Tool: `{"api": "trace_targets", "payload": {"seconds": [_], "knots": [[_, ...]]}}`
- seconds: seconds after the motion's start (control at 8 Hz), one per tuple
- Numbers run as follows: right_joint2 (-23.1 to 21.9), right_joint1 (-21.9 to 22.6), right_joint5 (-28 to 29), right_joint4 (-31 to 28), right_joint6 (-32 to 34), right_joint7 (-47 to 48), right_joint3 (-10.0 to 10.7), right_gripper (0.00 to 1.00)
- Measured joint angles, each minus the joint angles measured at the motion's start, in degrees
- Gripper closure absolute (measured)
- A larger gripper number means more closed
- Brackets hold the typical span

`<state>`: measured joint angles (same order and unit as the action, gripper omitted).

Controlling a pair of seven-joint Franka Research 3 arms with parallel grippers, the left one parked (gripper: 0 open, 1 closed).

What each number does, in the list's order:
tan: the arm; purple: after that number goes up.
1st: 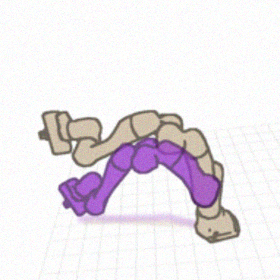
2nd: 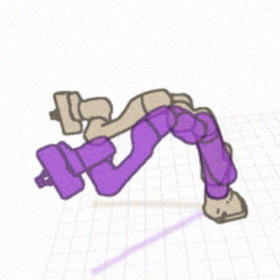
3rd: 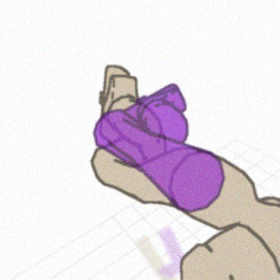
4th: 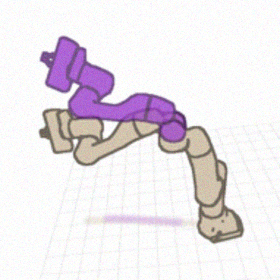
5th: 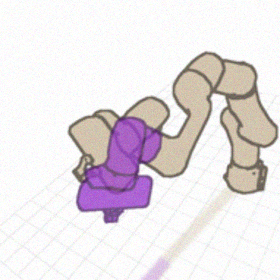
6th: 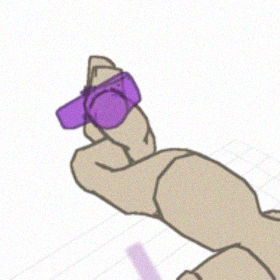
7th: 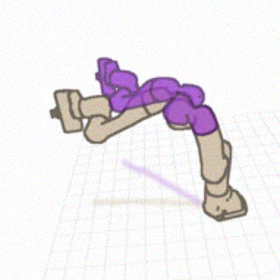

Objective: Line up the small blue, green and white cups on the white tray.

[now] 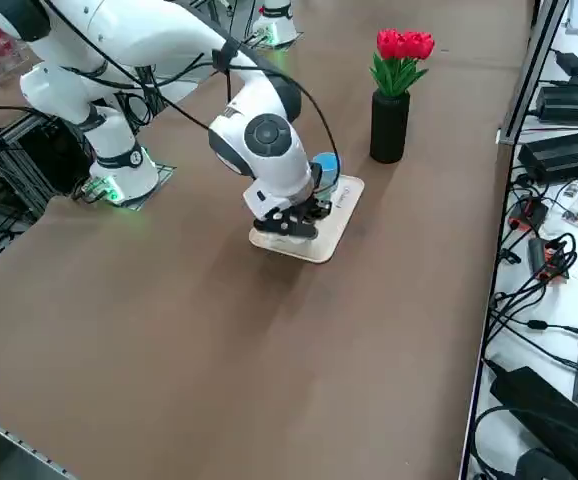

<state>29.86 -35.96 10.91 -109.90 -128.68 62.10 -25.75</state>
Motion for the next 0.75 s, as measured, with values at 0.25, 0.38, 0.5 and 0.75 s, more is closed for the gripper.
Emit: {"api": "trace_targets", "payload": {"seconds": [0.25, 0.38, 0.5, 0.75], "knots": [[-0.12, 0.05, 0.00, -0.41, -0.99, 0.87, -0.06, 0.82], [-0.36, 0.06, -0.01, -0.40, -1.18, 2.65, -0.08, 0.65], [-1.24, 0.10, -0.04, -0.25, -1.15, 4.25, -0.21, 0.48], [-5.29, 0.44, -0.08, 1.88, 4.18, 5.43, -0.74, 0.12]]}}
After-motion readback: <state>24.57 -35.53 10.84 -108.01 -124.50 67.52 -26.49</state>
